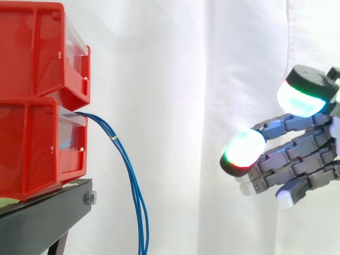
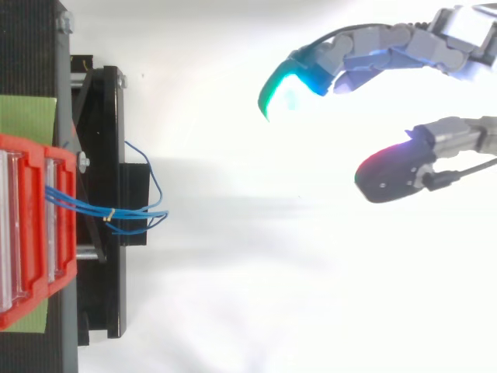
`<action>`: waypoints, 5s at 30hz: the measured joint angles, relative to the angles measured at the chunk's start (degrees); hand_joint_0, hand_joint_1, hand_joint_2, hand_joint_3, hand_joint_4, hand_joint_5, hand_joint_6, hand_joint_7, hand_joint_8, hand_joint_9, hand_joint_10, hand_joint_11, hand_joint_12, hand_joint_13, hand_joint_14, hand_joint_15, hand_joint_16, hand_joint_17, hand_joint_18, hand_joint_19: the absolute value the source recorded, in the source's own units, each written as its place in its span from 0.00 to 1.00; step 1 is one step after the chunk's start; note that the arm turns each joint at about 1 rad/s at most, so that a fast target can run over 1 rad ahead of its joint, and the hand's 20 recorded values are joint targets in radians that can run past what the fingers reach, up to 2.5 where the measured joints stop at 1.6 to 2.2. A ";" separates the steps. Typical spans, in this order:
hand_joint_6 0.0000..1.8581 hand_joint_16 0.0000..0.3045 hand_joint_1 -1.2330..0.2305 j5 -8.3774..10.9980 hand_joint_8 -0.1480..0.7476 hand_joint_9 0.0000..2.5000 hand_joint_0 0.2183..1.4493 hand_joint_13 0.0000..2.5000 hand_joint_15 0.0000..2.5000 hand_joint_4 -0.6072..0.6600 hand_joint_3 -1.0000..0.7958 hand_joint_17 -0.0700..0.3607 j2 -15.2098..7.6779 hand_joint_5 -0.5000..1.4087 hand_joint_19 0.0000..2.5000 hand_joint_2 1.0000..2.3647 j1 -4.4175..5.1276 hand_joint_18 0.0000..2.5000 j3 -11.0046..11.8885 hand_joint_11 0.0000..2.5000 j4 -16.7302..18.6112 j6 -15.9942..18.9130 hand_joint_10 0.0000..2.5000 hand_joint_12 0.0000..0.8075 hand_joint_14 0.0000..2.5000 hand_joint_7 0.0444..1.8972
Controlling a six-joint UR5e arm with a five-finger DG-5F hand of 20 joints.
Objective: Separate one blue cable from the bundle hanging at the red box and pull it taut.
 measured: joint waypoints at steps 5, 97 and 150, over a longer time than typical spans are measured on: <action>0.27 0.15 0.49 0.59 0.38 0.17 0.27 0.10 0.03 0.62 0.28 0.40 -3.80 0.15 0.24 0.00 0.12 0.16 2.81 0.02 0.92 1.39 0.00 0.39 0.00 0.40; 0.27 0.13 0.45 -5.21 0.42 0.25 0.31 0.18 0.07 0.67 0.32 0.37 -22.24 0.18 0.25 0.01 1.71 0.22 24.38 0.08 4.52 14.49 0.00 0.37 0.00 0.47; 0.27 0.13 0.50 -8.52 0.46 0.31 0.33 0.22 0.09 0.60 0.32 0.38 -19.79 0.21 0.25 0.01 1.37 0.26 27.77 0.12 -11.33 15.75 0.00 0.36 0.00 0.68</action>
